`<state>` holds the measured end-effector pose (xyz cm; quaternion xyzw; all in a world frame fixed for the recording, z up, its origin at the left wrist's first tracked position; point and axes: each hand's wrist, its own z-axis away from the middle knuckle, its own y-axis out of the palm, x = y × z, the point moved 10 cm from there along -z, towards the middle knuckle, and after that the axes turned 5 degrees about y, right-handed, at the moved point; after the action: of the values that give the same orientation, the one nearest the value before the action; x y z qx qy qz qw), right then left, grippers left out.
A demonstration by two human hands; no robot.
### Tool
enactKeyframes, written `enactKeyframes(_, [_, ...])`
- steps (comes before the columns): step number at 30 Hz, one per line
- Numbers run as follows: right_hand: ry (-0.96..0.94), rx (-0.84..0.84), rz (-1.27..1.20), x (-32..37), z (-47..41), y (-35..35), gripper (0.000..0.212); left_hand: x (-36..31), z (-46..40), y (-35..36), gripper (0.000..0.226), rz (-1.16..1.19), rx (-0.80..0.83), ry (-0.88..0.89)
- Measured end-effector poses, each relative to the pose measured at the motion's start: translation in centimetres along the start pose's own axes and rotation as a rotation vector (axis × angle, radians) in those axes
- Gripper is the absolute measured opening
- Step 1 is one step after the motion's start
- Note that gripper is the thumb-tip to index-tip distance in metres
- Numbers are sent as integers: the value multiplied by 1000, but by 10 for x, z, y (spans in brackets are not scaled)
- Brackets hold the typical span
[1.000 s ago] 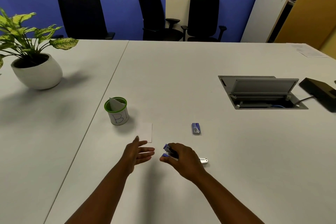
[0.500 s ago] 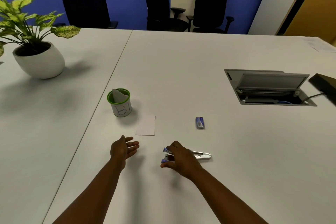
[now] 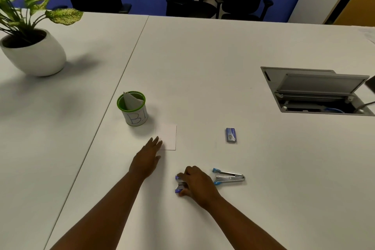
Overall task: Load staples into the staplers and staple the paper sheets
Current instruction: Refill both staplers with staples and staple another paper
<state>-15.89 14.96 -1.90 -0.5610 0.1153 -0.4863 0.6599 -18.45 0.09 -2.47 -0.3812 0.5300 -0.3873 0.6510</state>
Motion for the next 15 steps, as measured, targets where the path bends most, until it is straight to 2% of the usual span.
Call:
enactKeyframes(4, [2,19,-8,-3,-4,4,61,-3,-9,12,52,-84,61,12])
enactKeyframes(7, [22,-14,-52,-7,-3,-1,76,0,-9,10,47,-152,-4,11])
enactKeyframes(13, [66,-173,-144,-16,-2,-23,57,-10,-2,13,43,-386,15,109])
enactKeyframes(15, [65,-202,-122,-18,-1,-29,52,-19,-2,1,32,-414,-81,151])
